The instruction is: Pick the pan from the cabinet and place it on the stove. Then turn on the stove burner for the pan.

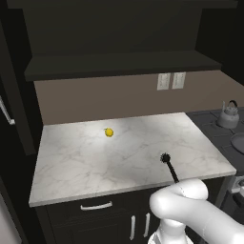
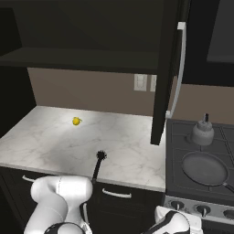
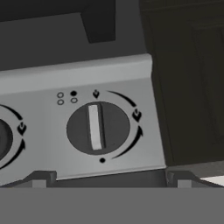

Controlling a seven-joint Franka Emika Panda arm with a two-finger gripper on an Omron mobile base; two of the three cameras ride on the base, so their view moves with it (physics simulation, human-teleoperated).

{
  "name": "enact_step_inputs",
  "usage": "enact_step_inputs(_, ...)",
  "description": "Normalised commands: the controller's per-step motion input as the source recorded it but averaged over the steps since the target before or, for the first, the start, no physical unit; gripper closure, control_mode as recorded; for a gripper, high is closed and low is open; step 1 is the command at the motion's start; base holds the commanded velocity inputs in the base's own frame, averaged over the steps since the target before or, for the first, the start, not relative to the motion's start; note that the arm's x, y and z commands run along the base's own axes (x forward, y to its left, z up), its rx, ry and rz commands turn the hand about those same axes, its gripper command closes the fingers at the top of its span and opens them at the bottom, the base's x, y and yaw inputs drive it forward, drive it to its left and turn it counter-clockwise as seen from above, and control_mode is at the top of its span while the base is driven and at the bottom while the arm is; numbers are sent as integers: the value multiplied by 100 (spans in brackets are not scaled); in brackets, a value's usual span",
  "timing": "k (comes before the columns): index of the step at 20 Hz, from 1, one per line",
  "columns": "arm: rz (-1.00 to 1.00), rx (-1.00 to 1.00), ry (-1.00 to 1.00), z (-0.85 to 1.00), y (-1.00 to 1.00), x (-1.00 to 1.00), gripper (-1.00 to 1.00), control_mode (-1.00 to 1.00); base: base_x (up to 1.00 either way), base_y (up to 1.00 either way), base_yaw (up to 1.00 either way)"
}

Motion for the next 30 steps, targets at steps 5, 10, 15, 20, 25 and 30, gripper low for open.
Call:
enact_step_inputs(5,0,0,0,-13,-3,5,-100,-100,0,0,0)
enact_step_inputs(10,0,0,0,-12,-2,6,-100,-100,0,0,0)
enact_step_inputs(15,0,0,0,-10,0,7,-100,-100,0,0,0)
enact_step_inputs(20,0,0,0,-8,0,8,-100,-100,0,0,0)
enact_step_inputs(25,0,0,0,-6,0,9,-100,-100,0,0,0)
enact_step_inputs(30,0,0,0,-7,0,3,-100,-100,0,0,0)
